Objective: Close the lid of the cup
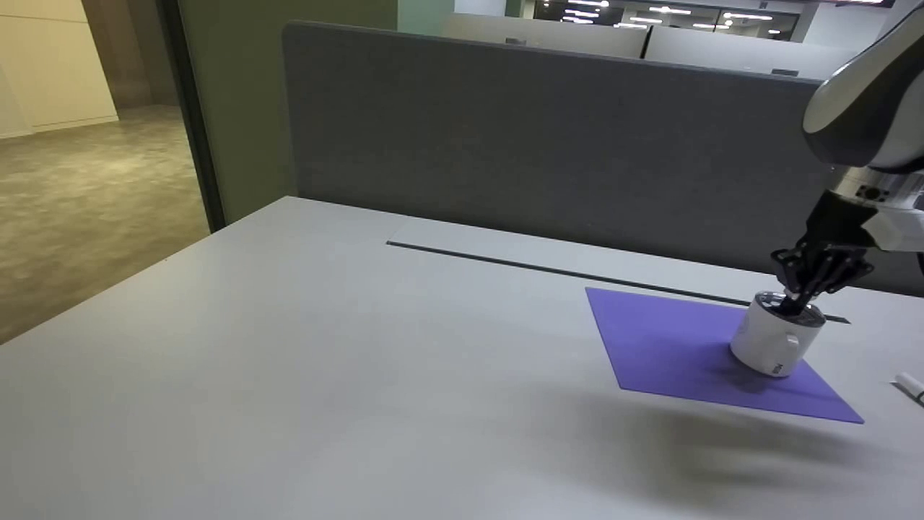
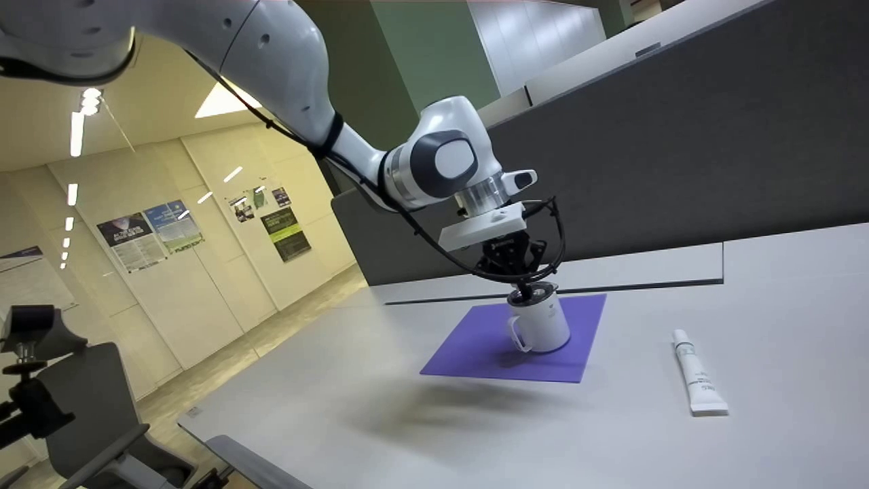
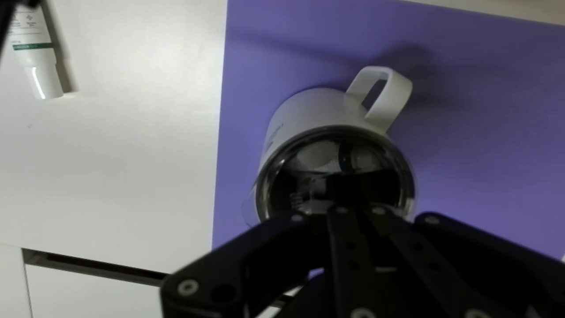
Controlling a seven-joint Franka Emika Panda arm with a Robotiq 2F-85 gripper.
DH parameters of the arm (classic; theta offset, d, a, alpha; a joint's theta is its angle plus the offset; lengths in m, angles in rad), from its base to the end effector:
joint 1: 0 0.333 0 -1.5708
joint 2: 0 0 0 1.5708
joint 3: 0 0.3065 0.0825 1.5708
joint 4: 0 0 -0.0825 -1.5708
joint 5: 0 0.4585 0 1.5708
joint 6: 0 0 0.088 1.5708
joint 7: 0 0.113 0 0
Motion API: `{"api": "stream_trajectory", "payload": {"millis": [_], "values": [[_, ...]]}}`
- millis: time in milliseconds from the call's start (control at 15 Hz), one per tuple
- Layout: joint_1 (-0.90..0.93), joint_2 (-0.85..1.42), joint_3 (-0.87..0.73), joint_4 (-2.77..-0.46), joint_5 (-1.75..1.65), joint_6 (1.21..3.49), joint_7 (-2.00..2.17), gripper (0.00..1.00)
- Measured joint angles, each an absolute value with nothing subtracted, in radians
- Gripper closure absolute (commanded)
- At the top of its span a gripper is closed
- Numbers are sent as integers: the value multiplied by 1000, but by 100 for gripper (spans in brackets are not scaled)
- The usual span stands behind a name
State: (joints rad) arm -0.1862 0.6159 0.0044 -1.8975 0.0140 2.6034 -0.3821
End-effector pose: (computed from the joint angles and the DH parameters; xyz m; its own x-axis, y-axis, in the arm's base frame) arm 0.6672 -0.1229 0.1084 0.9785 0.1869 0.0873 0.1855 -0.9824 0.0235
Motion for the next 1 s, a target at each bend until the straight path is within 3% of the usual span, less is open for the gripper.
{"api": "stream_trajectory", "payload": {"millis": [67,133,800,1000], "values": [[-188,616,5,-1897,19,2603,-382,74],[-191,615,5,-1897,24,2603,-382,73],[-252,395,50,-1877,119,2422,-433,6],[-240,369,50,-1877,126,2371,-435,0]]}}
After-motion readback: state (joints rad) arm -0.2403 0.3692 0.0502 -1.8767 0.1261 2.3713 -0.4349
